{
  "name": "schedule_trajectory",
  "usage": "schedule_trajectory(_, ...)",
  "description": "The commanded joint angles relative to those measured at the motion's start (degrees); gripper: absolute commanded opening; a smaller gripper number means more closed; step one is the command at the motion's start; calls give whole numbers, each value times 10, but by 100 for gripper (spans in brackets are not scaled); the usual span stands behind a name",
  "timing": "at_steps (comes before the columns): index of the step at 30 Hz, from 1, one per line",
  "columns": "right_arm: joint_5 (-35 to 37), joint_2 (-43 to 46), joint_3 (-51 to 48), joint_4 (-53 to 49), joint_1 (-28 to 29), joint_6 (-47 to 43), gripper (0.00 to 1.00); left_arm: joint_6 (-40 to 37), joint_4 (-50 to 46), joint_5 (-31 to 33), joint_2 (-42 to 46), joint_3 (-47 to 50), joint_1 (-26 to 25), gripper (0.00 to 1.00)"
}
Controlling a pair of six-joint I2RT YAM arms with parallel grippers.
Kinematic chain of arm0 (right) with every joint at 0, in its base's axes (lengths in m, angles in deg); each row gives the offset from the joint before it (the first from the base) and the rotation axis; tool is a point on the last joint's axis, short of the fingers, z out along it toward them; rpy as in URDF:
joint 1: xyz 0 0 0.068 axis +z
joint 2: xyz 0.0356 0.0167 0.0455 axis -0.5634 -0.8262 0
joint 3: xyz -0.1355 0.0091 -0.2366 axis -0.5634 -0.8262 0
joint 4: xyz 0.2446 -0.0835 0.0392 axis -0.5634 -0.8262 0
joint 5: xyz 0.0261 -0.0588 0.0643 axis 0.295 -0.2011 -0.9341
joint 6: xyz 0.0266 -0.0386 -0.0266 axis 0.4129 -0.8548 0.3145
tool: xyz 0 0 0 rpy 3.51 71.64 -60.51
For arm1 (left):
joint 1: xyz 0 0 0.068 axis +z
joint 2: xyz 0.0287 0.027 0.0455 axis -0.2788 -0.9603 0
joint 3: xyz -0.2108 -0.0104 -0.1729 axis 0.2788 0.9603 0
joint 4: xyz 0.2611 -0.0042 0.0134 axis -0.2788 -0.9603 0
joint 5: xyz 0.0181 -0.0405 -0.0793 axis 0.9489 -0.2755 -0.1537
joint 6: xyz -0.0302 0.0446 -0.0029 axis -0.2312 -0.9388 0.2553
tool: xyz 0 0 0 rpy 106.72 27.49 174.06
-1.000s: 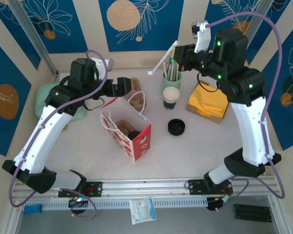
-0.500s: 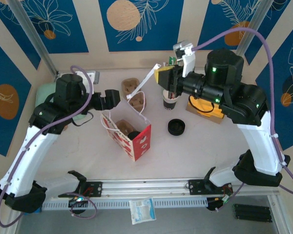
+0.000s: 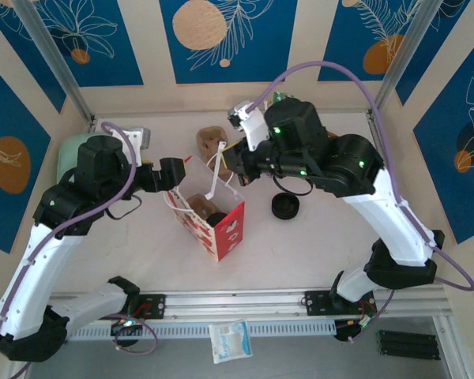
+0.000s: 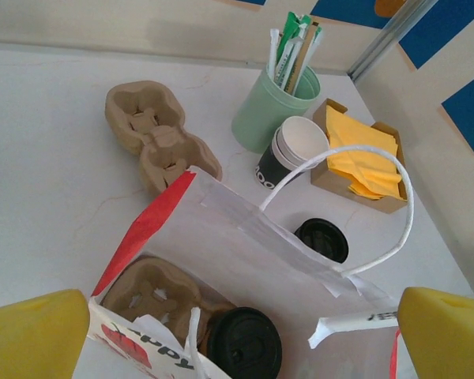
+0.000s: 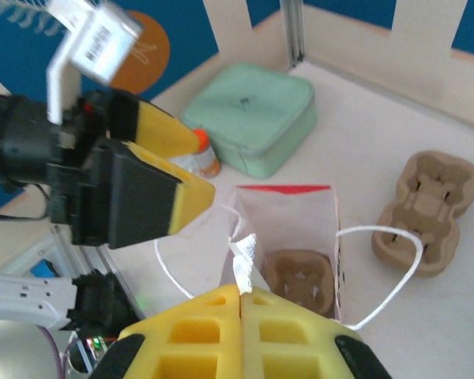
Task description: Pack the takeout coffee
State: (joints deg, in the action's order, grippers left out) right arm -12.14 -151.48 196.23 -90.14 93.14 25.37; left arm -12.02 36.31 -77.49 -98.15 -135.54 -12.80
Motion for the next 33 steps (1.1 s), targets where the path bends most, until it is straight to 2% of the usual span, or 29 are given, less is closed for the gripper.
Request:
schedule_trajectory(1,5,-17,2,-35,5,-7,0,7,-9,6,12,12,-1,99)
schedule_trajectory(19,-40,-134,10,-77,9,-10,0,4,23,-8,19,45,-1,100)
schedule_trajectory(33,-56,-184,-22,-51,10,-5,0,6,46,-9,16,56,-1,99)
